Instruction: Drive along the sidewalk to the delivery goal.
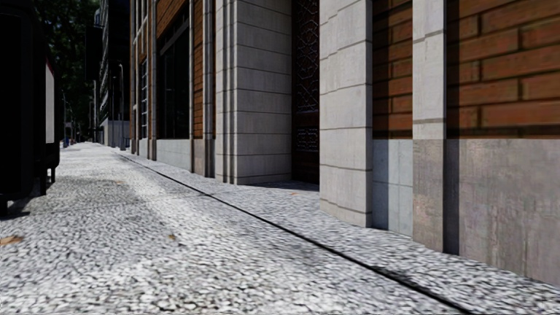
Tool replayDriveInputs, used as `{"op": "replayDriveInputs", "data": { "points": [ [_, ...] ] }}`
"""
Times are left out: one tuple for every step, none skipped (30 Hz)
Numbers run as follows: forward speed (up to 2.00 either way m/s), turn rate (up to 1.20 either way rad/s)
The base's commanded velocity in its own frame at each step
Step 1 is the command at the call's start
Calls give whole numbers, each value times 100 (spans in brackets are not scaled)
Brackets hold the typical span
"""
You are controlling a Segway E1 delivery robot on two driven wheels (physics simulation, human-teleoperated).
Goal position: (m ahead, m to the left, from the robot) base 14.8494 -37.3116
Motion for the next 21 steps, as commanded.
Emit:
{"op": "replayDriveInputs", "data": {
  "points": [
    [0, -120],
    [0, -120],
    [0, -120],
    [0, -120],
    [0, -120],
    [0, -120],
    [0, -120],
    [0, -120],
    [0, -120],
    [0, -120],
    [0, -120],
    [0, -120],
    [0, -120],
    [0, -120],
    [0, -120],
    [0, -120],
    [0, -120],
    [0, -120],
    [0, -120],
    [0, -120],
    [0, -120]
  ]
}}
